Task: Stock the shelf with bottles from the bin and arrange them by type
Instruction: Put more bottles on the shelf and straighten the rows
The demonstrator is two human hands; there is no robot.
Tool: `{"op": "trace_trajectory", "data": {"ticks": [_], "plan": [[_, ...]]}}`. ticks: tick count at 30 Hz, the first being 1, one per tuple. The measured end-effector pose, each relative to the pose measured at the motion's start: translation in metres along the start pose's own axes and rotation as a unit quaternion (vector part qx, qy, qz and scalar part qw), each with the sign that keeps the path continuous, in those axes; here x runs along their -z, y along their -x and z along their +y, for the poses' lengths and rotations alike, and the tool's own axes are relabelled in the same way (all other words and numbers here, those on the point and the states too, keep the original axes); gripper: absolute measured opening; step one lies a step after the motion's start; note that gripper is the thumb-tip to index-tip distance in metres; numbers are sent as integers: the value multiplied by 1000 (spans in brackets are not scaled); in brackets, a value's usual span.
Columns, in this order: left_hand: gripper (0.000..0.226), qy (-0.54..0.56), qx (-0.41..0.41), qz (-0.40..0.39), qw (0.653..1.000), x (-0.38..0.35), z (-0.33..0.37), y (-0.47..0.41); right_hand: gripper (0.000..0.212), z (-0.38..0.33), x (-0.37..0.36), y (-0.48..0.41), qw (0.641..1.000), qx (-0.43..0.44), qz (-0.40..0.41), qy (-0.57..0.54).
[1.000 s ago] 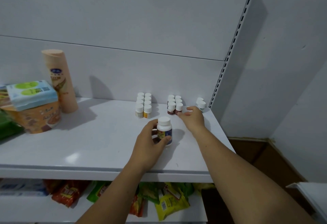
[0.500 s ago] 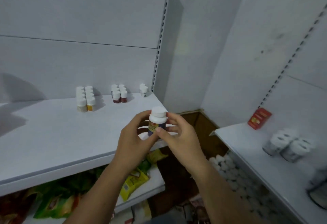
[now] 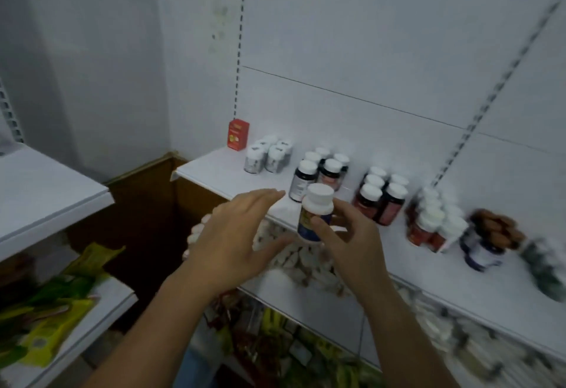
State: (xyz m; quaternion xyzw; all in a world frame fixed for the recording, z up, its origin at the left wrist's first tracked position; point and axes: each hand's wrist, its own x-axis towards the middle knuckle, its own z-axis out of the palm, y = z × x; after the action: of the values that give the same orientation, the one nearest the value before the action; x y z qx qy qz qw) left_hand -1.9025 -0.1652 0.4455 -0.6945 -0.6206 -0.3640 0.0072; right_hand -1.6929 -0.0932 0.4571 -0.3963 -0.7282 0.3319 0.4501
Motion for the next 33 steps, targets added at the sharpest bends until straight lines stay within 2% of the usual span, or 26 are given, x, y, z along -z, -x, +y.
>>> {"op": "trace_trajectory", "data": {"ticks": [4, 8, 14, 18, 25, 30, 33], "plan": [[74, 0, -20, -21, 1000, -45, 57, 1, 53, 21, 85, 50, 999, -19, 49, 13], [75, 9, -30, -33, 999, -88, 131, 8, 40, 48, 170, 104, 996, -58, 71, 22], [79, 27, -94, -95, 991, -160, 260, 23, 38, 73, 298, 203, 978, -132, 159, 40], [78, 62, -149, -144, 976, -211, 353, 27, 34, 71, 374, 273, 957, -168, 232, 50], [75, 117, -280, -217, 928, -292, 496, 39, 29, 62, 469, 374, 906, -207, 363, 72], [76, 166, -318, -251, 899, -337, 569, 47, 35, 69, 513, 418, 864, -240, 429, 109], [67, 193, -335, -267, 883, -368, 600, 42, 33, 85, 542, 427, 842, -251, 463, 115]]}}
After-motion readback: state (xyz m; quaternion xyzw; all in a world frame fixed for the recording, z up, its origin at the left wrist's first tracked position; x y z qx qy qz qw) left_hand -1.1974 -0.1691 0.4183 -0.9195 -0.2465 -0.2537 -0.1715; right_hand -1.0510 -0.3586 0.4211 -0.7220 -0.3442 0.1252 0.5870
